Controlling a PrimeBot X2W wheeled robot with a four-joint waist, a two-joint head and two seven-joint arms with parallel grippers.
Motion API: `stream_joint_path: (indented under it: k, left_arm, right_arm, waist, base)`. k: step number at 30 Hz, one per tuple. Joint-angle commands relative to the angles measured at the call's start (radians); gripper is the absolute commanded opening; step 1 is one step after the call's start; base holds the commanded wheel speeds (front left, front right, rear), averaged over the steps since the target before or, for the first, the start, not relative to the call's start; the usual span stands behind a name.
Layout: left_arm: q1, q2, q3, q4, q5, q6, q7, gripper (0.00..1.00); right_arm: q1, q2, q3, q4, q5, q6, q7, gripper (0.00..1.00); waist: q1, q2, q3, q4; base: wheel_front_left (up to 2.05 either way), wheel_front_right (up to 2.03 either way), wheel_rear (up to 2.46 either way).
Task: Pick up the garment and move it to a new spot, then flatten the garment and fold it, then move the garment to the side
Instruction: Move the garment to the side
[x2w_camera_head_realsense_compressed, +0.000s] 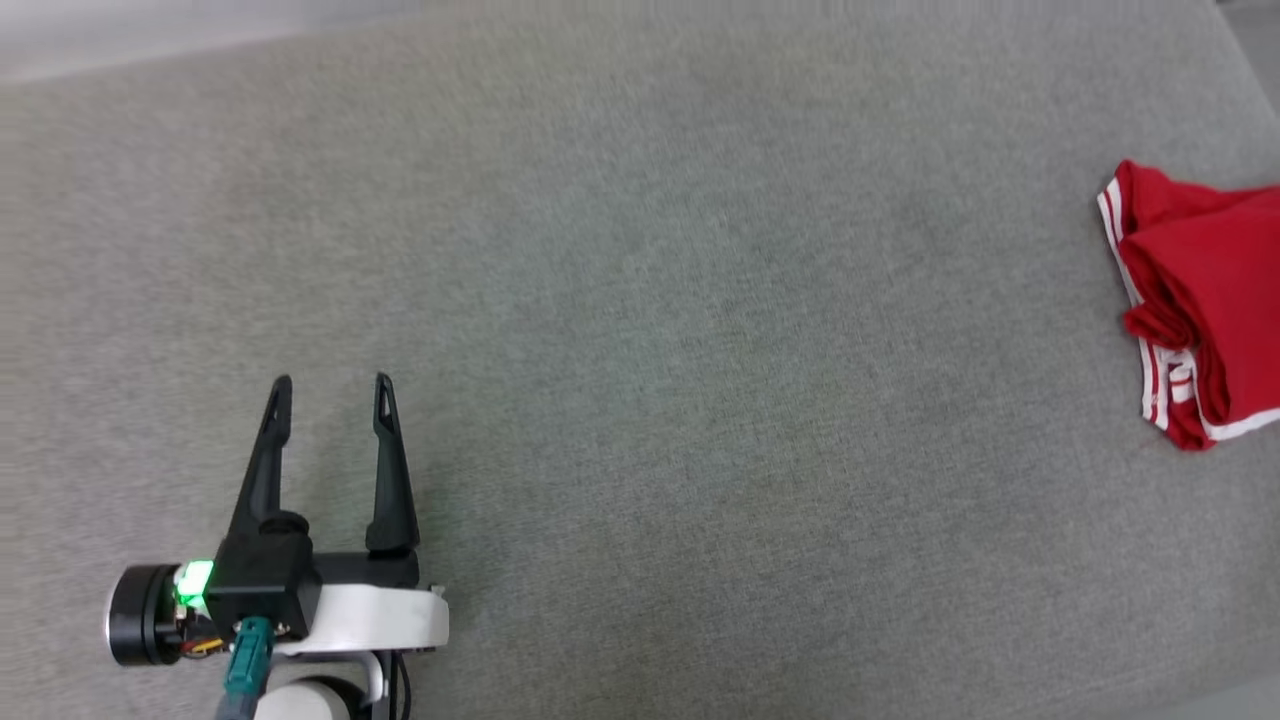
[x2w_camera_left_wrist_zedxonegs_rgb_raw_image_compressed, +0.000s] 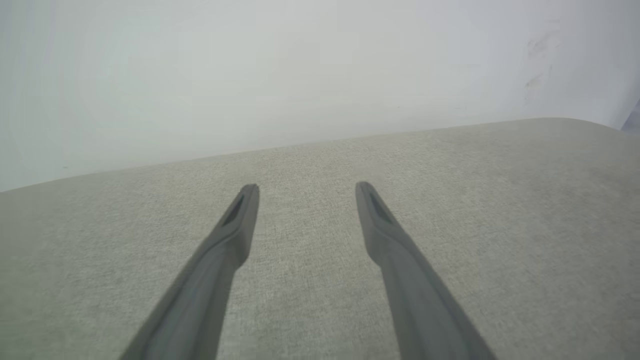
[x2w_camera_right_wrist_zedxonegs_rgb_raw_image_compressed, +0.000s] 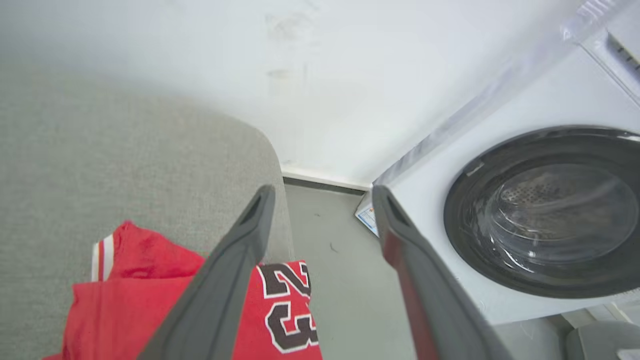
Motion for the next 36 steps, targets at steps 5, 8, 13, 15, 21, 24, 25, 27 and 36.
stream_joint_path:
  k: [5, 8, 13, 15, 21, 24, 25, 27, 36]
  left_arm:
    - [0.039, -0.011, 0.000, 0.002, -0.007, 0.003, -0.002, 1.00]
    - [0.054, -0.016, 0.003, 0.009, -0.014, 0.001, -0.002, 1.00]
    - [0.068, -0.018, 0.005, 0.019, -0.015, -0.006, -0.003, 1.00]
    - [0.071, -0.020, 0.004, 0.024, -0.015, -0.008, -0.003, 1.00]
    - [0.093, -0.027, 0.011, 0.044, -0.016, -0.007, -0.002, 1.00]
    - [0.111, -0.028, 0.009, 0.055, -0.015, -0.009, -0.002, 1.00]
    - [0.113, -0.029, 0.009, 0.057, -0.015, -0.008, -0.002, 1.00]
    - [0.116, -0.030, 0.009, 0.060, -0.016, -0.009, -0.002, 1.00]
    - [0.168, -0.033, 0.000, 0.084, -0.013, -0.012, -0.003, 1.00]
  right_arm:
    - [0.054, 0.106, -0.072, -0.087, -0.061, -0.001, -0.182, 1.00]
    - [0.098, 0.170, -0.086, -0.162, -0.079, -0.001, -0.234, 1.00]
    - [0.187, 0.269, -0.102, -0.306, -0.110, -0.001, -0.253, 1.00]
    - [0.232, 0.315, -0.113, -0.390, -0.113, -0.001, -0.254, 1.00]
    - [0.469, 0.453, -0.089, -0.616, -0.105, -0.001, -0.254, 1.00]
    - [0.546, 0.491, -0.104, -0.651, -0.103, -0.001, -0.254, 1.00]
    - [0.570, 0.502, -0.111, -0.658, -0.106, -0.001, -0.254, 1.00]
    - [0.600, 0.513, -0.119, -0.660, -0.109, -0.001, -0.254, 1.00]
    - [0.813, 0.607, -0.219, -0.678, -0.133, -0.001, -0.254, 1.00]
  waist:
    - [0.0000, 0.0000, -0.078, 0.055]
    - [0.0000, 0.0000, -0.102, 0.079]
    - [0.0000, 0.0000, -0.130, 0.109]
    - [0.0000, 0.0000, -0.142, 0.126]
    - [0.0000, 0.0000, -0.201, 0.186]
    - [0.0000, 0.0000, -0.224, 0.201]
    - [0.0000, 0.0000, -0.231, 0.205]
    - [0.0000, 0.0000, -0.239, 0.209]
    - [0.0000, 0.0000, -0.301, 0.219]
  base:
    - [0.00, 0.00, 0.00]
    - [0.00, 0.00, 0.00]
    - [0.00, 0.00, 0.00]
    - [0.00, 0.00, 0.00]
    - [0.00, 0.00, 0.00]
    - [0.00, 0.00, 0.00]
    - [0.00, 0.00, 0.00]
    - [0.00, 0.00, 0.00]
    - [0.00, 0.00, 0.00]
